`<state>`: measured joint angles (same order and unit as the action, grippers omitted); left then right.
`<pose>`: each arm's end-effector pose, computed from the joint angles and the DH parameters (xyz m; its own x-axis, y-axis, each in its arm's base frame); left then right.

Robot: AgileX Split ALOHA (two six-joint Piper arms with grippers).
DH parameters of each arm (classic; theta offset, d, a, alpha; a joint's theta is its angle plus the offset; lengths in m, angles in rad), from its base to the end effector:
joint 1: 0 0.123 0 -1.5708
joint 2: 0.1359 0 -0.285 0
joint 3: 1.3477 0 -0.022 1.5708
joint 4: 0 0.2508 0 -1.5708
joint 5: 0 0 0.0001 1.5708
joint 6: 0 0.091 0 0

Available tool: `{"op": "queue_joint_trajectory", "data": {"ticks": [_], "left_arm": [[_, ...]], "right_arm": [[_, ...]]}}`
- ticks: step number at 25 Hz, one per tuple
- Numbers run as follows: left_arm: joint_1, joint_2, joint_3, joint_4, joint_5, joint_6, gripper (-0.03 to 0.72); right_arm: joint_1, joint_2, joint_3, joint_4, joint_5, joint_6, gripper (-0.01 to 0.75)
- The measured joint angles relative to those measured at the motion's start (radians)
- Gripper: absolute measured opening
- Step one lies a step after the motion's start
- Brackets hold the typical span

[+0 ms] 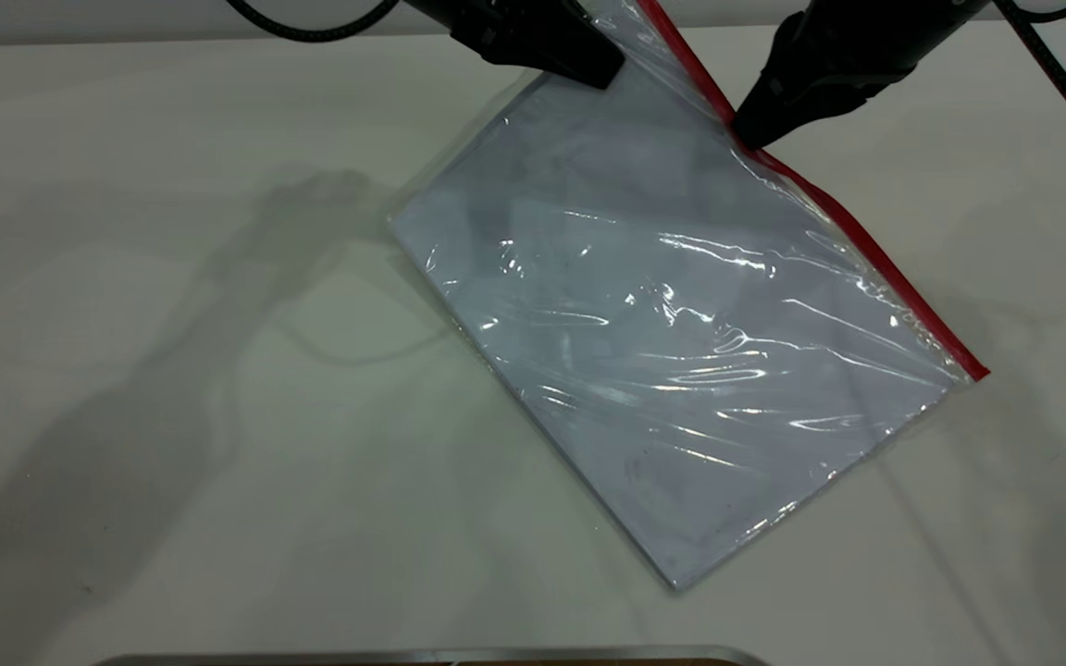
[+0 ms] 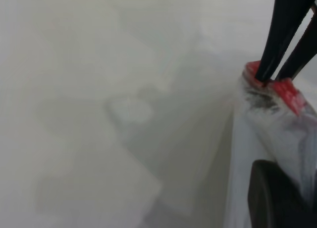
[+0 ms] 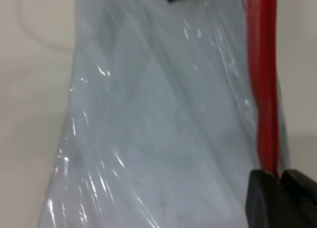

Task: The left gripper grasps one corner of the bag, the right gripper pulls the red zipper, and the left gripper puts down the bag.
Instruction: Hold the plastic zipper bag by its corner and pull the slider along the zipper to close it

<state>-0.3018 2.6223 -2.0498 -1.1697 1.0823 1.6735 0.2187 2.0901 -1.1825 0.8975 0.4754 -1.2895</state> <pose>0.4740 -0.2251 0.0844 -0.1945 0.5137 -0.8357 0.9809 0.1028 -0.1650 0.3803 0.1180 0.1037 -0.6426 -0.5588 -0.5242 -0.7005 0.7057 0.1064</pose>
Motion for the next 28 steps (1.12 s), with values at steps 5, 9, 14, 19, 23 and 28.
{"op": "queue_joint_trajectory", "data": {"ticks": [5,9,14,19,23,28], "left_arm": [[0.036,0.000,0.000,-0.008,0.014,-0.044,0.052],[0.066,0.000,0.000,-0.007,0.023,-0.057,0.052],[0.093,0.000,0.000,0.000,0.026,-0.066,0.052],[0.120,0.000,0.000,0.000,0.026,-0.069,0.052],[0.131,0.000,0.000,0.006,0.026,-0.069,0.052],[0.146,0.000,0.000,0.008,0.026,-0.071,0.052]], "right_arm": [[-0.014,0.014,0.000,-0.061,0.002,0.032,0.034],[-0.025,0.055,0.000,-0.115,0.011,0.054,0.035],[-0.038,0.084,0.000,-0.163,0.014,0.075,0.037],[-0.059,0.091,0.000,-0.207,0.025,0.103,0.039],[-0.088,0.091,0.000,-0.236,0.050,0.139,0.039],[-0.133,0.091,0.000,-0.267,0.101,0.176,0.043]]}}
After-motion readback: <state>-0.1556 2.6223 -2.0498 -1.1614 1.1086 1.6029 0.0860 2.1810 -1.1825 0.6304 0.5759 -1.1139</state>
